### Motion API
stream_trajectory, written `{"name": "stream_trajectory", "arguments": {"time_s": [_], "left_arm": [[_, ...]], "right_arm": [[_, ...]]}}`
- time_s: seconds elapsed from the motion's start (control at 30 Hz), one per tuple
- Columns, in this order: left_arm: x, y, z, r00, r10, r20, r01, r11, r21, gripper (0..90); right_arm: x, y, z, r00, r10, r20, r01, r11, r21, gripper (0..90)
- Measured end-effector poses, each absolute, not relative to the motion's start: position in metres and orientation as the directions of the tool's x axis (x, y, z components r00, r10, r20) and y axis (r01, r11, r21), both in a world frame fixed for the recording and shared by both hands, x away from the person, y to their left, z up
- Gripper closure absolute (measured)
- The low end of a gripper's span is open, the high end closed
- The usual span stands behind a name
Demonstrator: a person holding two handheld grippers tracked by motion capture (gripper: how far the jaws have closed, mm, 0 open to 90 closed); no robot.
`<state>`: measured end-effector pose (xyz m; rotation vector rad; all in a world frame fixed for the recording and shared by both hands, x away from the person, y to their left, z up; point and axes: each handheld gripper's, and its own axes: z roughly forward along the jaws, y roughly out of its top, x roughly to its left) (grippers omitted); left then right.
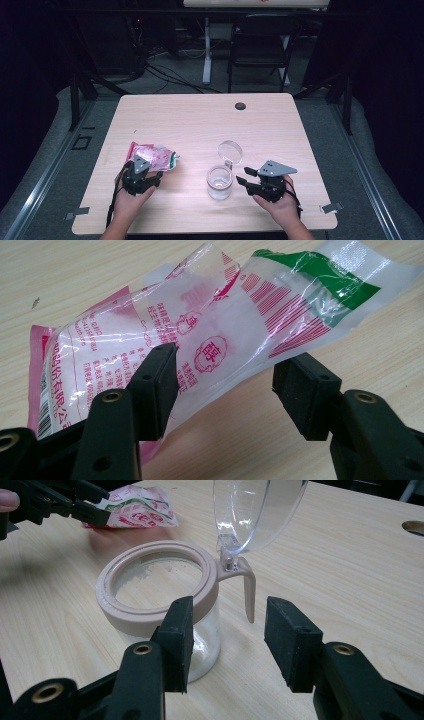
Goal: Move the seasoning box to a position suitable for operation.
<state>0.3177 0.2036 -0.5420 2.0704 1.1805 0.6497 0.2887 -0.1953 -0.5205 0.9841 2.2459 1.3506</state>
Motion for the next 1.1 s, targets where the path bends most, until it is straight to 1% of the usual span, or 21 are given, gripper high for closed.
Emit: {"name": "stream_trajectory", "arguments": {"time_s": [0.1,0.2,0.33,0.37,0.5,0.7,0.87,0.9,0.93,1.0,1.1], "left_arm": [[0.318,0.204,-0.542,0.468,0.878,0.096,0.55,-0.375,0.746,45.0],[0.32,0.204,-0.543,0.466,0.876,0.125,0.547,-0.397,0.737,46.3],[0.321,0.204,-0.545,0.457,0.88,0.133,0.549,-0.396,0.736,47.7],[0.323,0.204,-0.546,0.453,0.88,0.146,0.548,-0.404,0.733,48.9],[0.325,0.204,-0.547,0.451,0.88,0.149,0.546,-0.405,0.733,51.1],[0.328,0.204,-0.549,0.44,0.884,0.16,0.548,-0.405,0.732,51.6],[0.331,0.205,-0.55,0.442,0.882,0.165,0.549,-0.412,0.727,58.6],[0.331,0.205,-0.551,0.438,0.884,0.163,0.551,-0.408,0.728,58.6],[0.332,0.205,-0.55,0.433,0.886,0.164,0.555,-0.406,0.726,60.8],[0.332,0.205,-0.551,0.431,0.887,0.168,0.552,-0.406,0.728,62.0],[0.334,0.206,-0.551,0.427,0.889,0.167,0.552,-0.403,0.73,66.2]], "right_arm": [[0.289,-0.195,-0.521,-0.702,0.709,0.059,0.384,0.307,0.871,54.9],[0.289,-0.195,-0.521,-0.702,0.71,0.059,0.384,0.308,0.871,54.9],[0.289,-0.195,-0.521,-0.702,0.709,0.058,0.384,0.309,0.87,54.9],[0.289,-0.195,-0.521,-0.703,0.709,0.058,0.383,0.308,0.871,54.9],[0.289,-0.194,-0.521,-0.702,0.71,0.058,0.383,0.308,0.871,54.8],[0.289,-0.195,-0.521,-0.703,0.709,0.058,0.383,0.309,0.87,54.8],[0.288,-0.194,-0.521,-0.702,0.71,0.056,0.382,0.309,0.871,54.8],[0.288,-0.194,-0.521,-0.702,0.71,0.056,0.382,0.309,0.871,54.8],[0.289,-0.194,-0.521,-0.701,0.711,0.057,0.382,0.307,0.871,54.8],[0.289,-0.194,-0.521,-0.703,0.709,0.056,0.382,0.31,0.871,54.8],[0.289,-0.193,-0.522,-0.704,0.708,0.056,0.383,0.312,0.869,54.7]]}}
